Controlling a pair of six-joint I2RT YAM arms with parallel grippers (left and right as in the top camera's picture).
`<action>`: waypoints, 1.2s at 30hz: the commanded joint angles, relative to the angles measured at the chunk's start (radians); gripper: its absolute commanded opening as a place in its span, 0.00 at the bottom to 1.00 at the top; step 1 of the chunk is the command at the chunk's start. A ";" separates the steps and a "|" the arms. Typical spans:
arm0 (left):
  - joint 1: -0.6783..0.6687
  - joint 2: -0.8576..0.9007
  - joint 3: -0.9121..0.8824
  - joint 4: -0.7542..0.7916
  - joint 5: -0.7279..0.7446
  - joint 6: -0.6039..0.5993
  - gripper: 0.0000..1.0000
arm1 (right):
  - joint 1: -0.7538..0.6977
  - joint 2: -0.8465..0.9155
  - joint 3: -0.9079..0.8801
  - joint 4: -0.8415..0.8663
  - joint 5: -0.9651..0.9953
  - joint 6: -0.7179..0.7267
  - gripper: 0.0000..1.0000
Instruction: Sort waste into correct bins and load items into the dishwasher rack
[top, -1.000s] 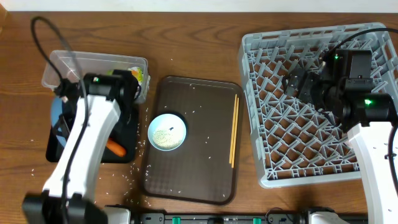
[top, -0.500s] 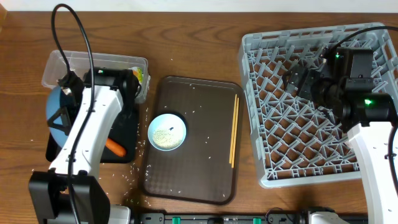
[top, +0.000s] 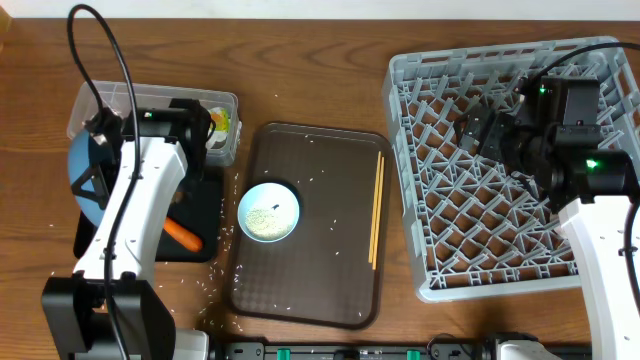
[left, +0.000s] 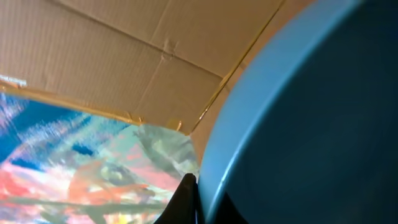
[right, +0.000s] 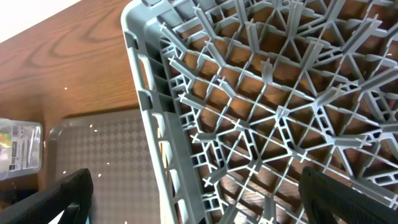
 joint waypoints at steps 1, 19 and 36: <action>-0.008 -0.013 0.011 0.005 -0.023 0.076 0.06 | 0.010 0.006 -0.001 -0.007 0.006 0.009 0.99; -0.061 -0.189 0.068 -0.002 0.399 0.230 0.06 | 0.010 0.006 -0.001 -0.013 -0.026 0.008 0.99; -0.386 -0.449 0.105 0.390 1.172 0.401 0.06 | 0.220 0.006 -0.001 0.157 -0.612 -0.138 0.88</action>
